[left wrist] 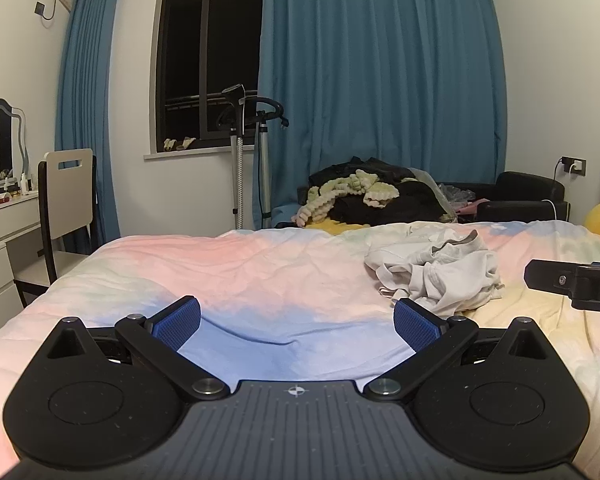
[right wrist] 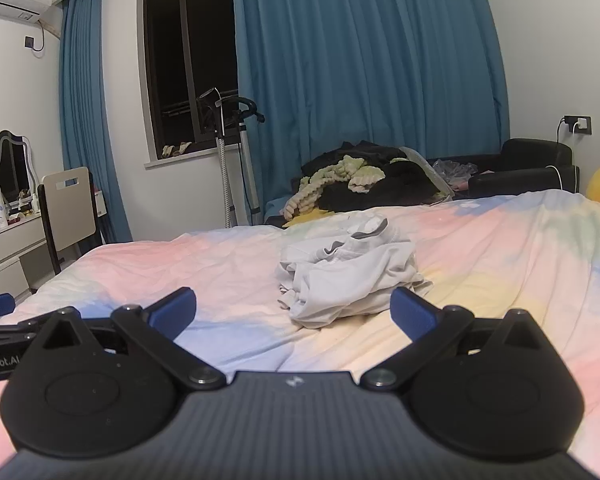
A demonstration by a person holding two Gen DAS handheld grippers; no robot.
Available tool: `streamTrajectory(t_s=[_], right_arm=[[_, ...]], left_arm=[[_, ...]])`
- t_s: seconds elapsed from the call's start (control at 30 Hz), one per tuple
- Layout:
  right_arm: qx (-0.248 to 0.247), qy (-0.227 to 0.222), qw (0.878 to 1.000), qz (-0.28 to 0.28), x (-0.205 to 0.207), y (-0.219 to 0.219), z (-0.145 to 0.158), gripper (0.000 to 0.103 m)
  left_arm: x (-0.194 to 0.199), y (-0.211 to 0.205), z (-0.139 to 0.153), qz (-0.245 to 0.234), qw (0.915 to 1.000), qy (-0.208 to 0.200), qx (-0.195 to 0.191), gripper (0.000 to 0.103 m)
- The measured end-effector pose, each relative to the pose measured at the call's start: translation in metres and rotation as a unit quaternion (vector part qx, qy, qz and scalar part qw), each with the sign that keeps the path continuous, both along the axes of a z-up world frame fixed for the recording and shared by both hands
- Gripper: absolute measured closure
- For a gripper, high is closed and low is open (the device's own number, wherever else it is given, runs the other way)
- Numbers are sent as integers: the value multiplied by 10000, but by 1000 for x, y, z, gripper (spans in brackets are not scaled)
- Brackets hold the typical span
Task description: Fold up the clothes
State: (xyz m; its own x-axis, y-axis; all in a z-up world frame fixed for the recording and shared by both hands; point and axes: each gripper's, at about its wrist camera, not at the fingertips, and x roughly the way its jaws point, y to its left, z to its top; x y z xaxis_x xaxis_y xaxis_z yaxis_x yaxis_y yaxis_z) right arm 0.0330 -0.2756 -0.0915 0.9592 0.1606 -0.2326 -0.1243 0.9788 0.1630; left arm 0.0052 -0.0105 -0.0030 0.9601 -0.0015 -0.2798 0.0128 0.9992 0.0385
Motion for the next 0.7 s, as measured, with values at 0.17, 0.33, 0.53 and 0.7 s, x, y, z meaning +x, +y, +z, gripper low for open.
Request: streamTrajectory(t_s=[0.17, 0.33, 0.53, 0.7], right_arm=[[1, -6, 10000, 8, -4, -1, 3, 0], [31, 7, 10000, 31, -3, -2, 2, 0], [28, 6, 10000, 82, -8, 0, 4, 0], [110, 31, 9999, 115, -6, -3, 3, 0]], left_arm=[[-1, 1, -2, -30, 10000, -16, 15, 0], [-2, 4, -4, -52, 10000, -26, 36, 0], [-1, 4, -8, -92, 9999, -1, 43, 0], [0, 2, -15, -141, 9998, 135, 33, 0]])
